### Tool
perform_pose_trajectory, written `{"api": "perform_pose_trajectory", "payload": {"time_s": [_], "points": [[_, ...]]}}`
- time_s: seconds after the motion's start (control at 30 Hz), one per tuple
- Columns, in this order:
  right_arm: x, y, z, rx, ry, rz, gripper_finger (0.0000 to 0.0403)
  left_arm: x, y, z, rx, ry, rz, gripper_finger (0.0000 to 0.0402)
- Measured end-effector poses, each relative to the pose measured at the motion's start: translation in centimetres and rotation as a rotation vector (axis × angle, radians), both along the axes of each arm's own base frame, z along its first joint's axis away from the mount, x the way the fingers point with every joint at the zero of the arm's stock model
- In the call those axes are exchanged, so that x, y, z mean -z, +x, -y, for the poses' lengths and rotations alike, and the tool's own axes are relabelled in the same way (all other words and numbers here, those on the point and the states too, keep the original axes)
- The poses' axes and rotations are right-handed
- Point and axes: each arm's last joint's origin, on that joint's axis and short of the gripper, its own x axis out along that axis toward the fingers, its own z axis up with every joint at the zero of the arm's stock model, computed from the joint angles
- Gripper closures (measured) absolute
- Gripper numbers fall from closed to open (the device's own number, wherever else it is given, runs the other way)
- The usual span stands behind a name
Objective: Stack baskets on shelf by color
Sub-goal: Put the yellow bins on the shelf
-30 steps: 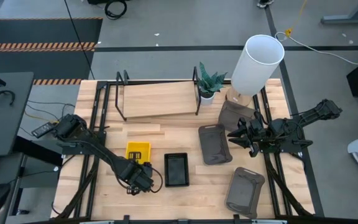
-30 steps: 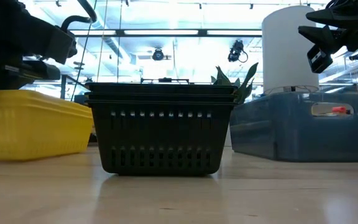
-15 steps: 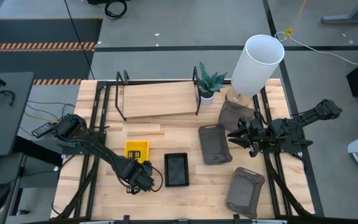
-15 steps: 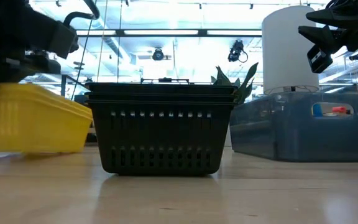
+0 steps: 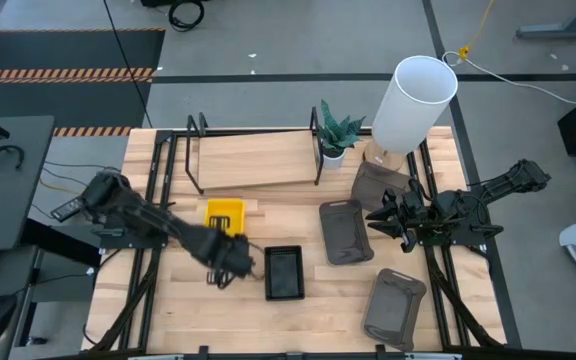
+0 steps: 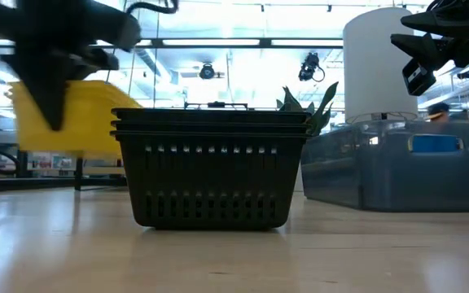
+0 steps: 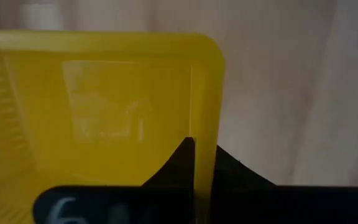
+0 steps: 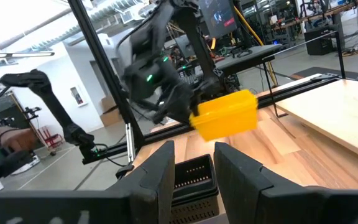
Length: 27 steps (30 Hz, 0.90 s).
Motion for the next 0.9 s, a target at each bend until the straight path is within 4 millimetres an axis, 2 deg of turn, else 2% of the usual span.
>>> {"api": "perform_pose_trajectory", "payload": {"time_s": [0.27, 0.6, 0.9], "points": [[0.0, 0.0, 0.0, 0.000, 0.000, 0.000, 0.0284, -1.5, -0.2, -4.2, -0.022, -0.023, 0.074, 0.0389], [0.0, 0.0, 0.0, -0.001, 0.000, 0.000, 0.0284, 0.2, -1.0, -9.4, -0.050, -0.020, 0.013, 0.0390], [0.0, 0.0, 0.0, 0.000, 0.000, 0.001, 0.0284, 0.5, -0.8, -13.4, -0.039, -0.009, 0.002, 0.0390]]}}
